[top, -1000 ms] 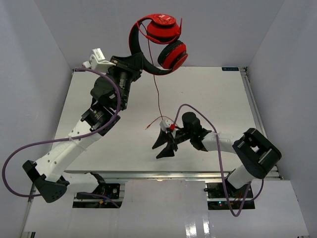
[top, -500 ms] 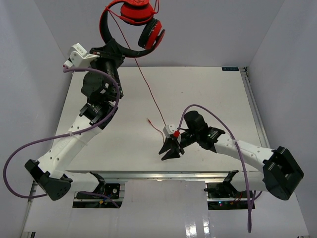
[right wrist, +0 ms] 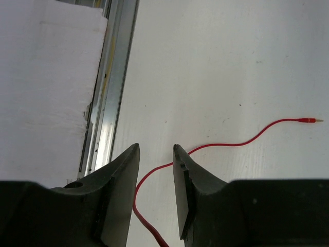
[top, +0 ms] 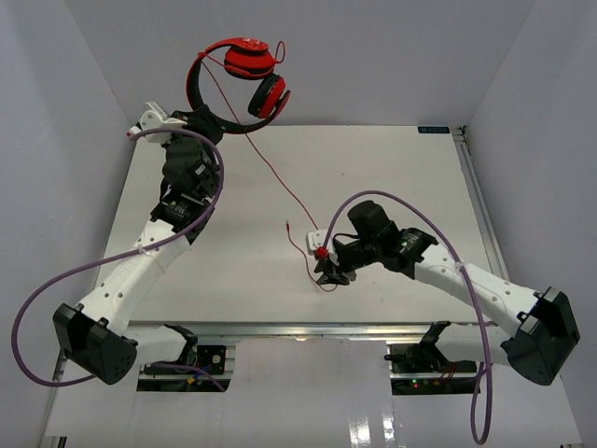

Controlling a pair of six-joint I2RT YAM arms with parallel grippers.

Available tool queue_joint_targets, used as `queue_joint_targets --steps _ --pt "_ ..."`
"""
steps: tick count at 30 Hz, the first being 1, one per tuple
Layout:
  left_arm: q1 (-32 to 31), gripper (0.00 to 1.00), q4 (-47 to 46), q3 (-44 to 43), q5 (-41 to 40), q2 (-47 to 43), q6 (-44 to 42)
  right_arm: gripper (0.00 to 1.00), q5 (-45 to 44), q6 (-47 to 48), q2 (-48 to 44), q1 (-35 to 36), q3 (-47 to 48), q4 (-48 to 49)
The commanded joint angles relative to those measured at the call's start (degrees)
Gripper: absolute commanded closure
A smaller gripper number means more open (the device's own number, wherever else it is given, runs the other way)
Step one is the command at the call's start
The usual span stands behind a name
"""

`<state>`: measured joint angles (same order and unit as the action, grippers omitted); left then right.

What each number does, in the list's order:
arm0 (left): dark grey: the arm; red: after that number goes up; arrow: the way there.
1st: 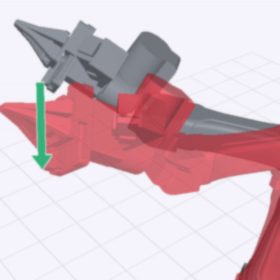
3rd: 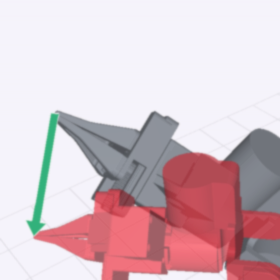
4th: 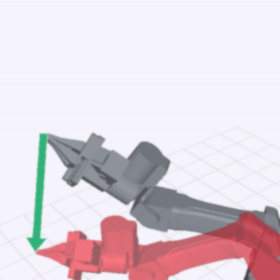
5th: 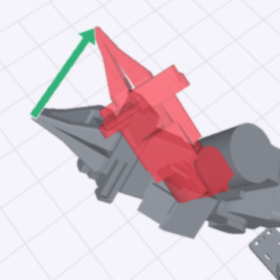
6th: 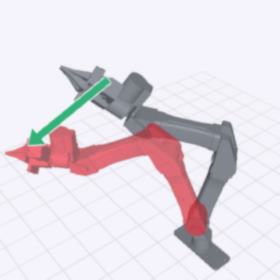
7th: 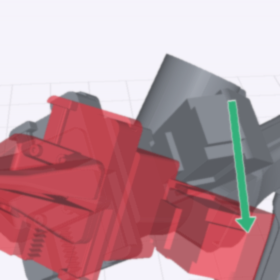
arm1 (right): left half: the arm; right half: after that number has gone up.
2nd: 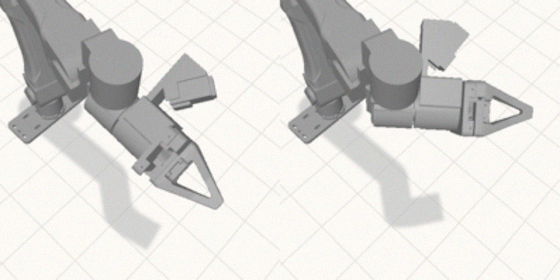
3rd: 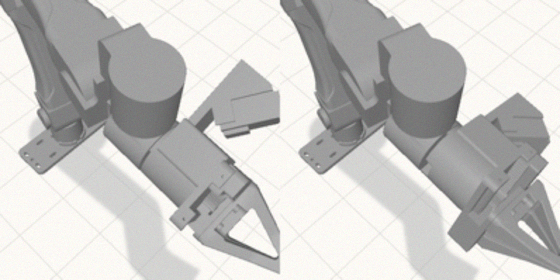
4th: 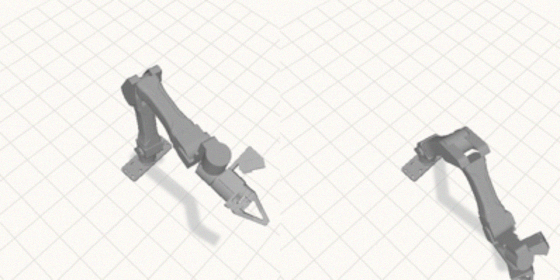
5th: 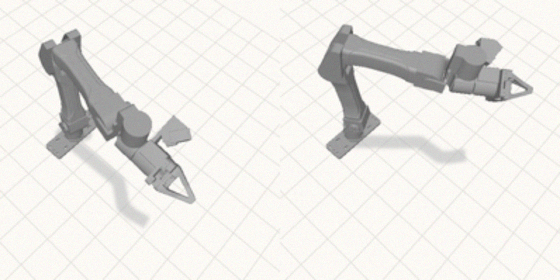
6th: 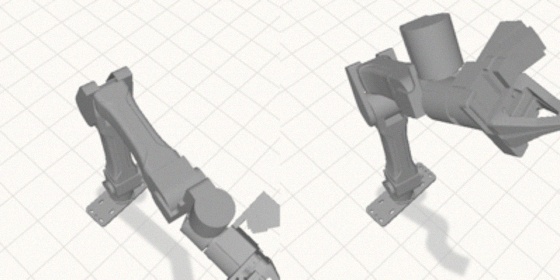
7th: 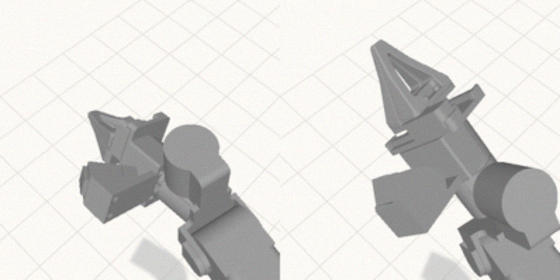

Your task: Wrap the headphones

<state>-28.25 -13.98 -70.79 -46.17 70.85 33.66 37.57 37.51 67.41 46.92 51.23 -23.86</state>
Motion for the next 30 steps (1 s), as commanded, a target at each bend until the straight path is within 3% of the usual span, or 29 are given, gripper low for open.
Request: queue_joint_targets --steps 1,6,11,19,30 --pt "0.0 1.00 -1.6 -5.8 11.7 -5.5 7.6 0.83 2.7 3.2 6.3 0.2 3.5 -1.6" --pt "0.0 1.00 1.4 -8.5 14.2 -8.4 10.2 0.75 6.7 7.0 15.0 0.1 8.1 -1.3" --pt "0.0 1.00 3.5 -8.2 13.5 -12.4 10.1 0.61 11.6 11.7 21.6 -2.6 11.0 -1.2" --pt "0.0 1.00 5.6 -4.8 12.3 -15.6 10.8 0.40 20.4 17.7 21.9 -5.0 14.1 -1.2" --pt "0.0 1.00 6.2 -5.6 14.4 -14.6 12.7 0.32 17.8 14.7 22.2 -6.0 13.7 1.5"
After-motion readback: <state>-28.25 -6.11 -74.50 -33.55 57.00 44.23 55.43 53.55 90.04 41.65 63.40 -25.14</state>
